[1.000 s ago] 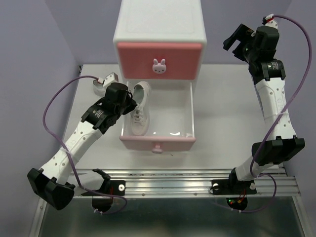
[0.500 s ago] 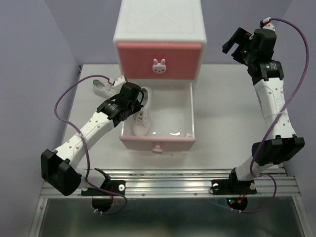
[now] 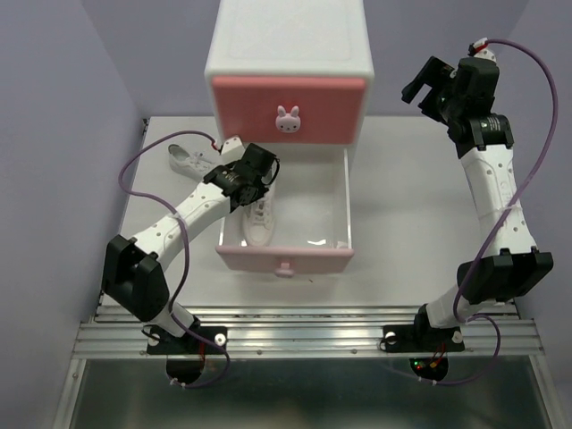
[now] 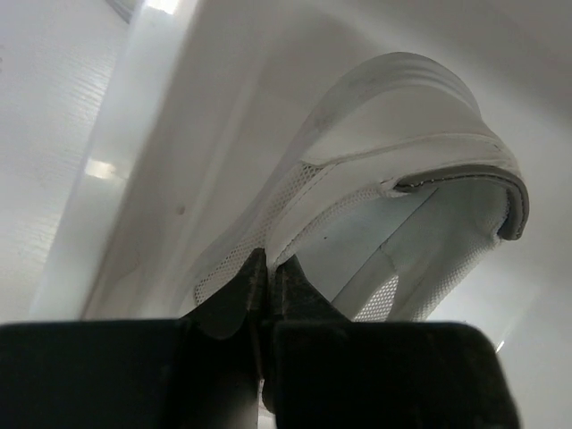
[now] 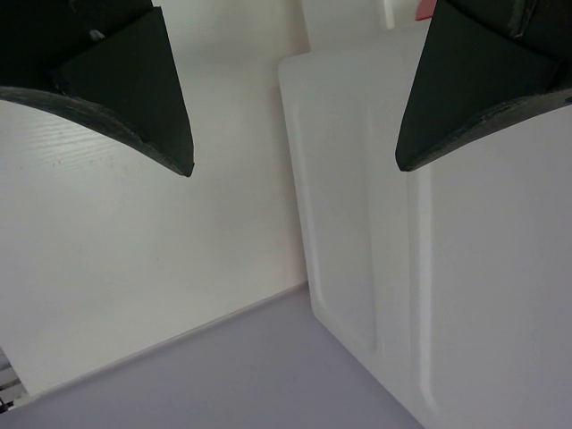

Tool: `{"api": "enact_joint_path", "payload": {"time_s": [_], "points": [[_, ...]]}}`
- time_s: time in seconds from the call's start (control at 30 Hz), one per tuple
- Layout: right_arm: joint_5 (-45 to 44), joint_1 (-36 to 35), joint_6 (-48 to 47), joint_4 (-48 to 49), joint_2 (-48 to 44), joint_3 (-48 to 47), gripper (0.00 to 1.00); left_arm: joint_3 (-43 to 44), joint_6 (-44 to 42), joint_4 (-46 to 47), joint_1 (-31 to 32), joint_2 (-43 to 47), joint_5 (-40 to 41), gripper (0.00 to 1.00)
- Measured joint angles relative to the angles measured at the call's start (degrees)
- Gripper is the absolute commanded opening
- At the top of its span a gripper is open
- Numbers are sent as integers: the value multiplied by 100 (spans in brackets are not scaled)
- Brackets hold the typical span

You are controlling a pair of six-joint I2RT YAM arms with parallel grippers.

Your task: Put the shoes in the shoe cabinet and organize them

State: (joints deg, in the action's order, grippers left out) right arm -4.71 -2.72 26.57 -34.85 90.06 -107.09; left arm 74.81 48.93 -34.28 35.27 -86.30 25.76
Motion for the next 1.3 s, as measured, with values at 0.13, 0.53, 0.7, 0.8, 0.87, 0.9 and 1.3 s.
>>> {"api": "enact_joint_path", "payload": {"time_s": [0.13, 0.53, 0.7, 0.8, 0.87, 0.9, 1.3], "points": [[-68, 0, 0, -2, -101, -2, 100, 306, 289, -409, 35, -214, 214, 41], [-243, 0, 0, -37, -136, -4, 100, 713, 361, -870, 105, -387, 413, 53], [-282, 0, 0, -39, -136, -11, 100, 796, -92, -782, 98, -190, 197, 73], [-308, 0, 2, -37, -136, -11, 100, 789, -398, -396, 96, 315, 72, 93], [-323, 0, 2, -37, -138, -11, 100, 767, -564, -201, 87, 804, 13, 99], [-326, 0, 4, -35, -144, -11, 100, 767, -636, -125, 87, 1080, -2, 99], [-393, 0, 2, 17, -374, 7, 100, 1086, -1119, -262, -973, 2341, -271, 99]]}}
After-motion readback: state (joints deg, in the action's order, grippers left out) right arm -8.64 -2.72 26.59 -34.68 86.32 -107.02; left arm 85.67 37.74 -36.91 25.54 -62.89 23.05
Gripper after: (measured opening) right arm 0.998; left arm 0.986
